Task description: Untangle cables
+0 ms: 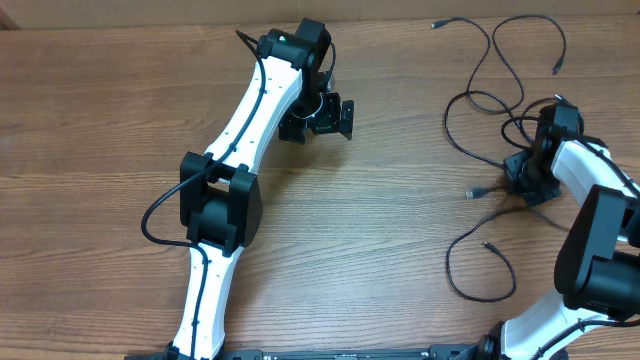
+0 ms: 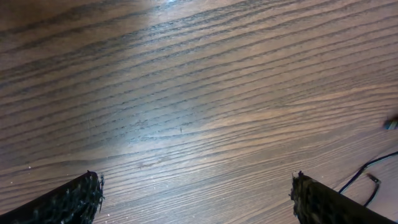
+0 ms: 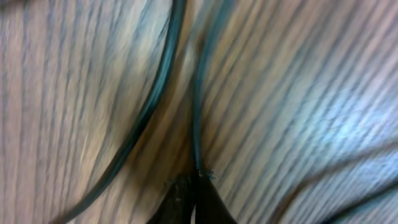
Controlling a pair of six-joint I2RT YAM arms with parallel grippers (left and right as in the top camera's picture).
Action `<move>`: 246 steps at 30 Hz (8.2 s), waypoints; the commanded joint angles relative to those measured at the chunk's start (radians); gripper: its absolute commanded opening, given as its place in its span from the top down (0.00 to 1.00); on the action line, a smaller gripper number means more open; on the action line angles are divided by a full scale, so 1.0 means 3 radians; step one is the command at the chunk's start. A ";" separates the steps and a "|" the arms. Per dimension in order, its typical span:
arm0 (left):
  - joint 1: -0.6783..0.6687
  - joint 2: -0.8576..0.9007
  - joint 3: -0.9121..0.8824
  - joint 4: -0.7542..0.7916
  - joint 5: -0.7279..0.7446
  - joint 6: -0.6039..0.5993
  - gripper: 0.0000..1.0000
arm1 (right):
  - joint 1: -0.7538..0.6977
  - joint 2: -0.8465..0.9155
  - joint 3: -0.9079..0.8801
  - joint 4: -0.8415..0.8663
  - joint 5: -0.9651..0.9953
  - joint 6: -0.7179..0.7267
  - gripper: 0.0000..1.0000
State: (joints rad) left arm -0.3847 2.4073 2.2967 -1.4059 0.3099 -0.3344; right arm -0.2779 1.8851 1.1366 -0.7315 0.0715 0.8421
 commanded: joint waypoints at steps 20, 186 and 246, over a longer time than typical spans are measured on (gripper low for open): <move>-0.0006 -0.0024 0.0075 -0.0013 -0.0011 -0.0008 0.01 | -0.0264 0.0202 -0.0071 -0.0532 -0.0384 0.0683 0.96; -0.0006 -0.0024 0.0075 -0.0013 -0.0013 -0.0006 0.00 | 0.0155 -0.0220 -0.0029 -0.0632 -0.0367 0.0956 0.16; -0.0019 -0.2976 -0.0338 -0.0894 -0.1122 -0.0125 0.00 | 0.0601 -0.2828 0.0207 -0.1990 -0.0591 -0.0889 0.00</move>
State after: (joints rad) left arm -0.3950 1.6100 2.2745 -1.6787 0.0441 -0.3458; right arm -0.1028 1.0348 1.1923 -1.3350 -0.1219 0.6006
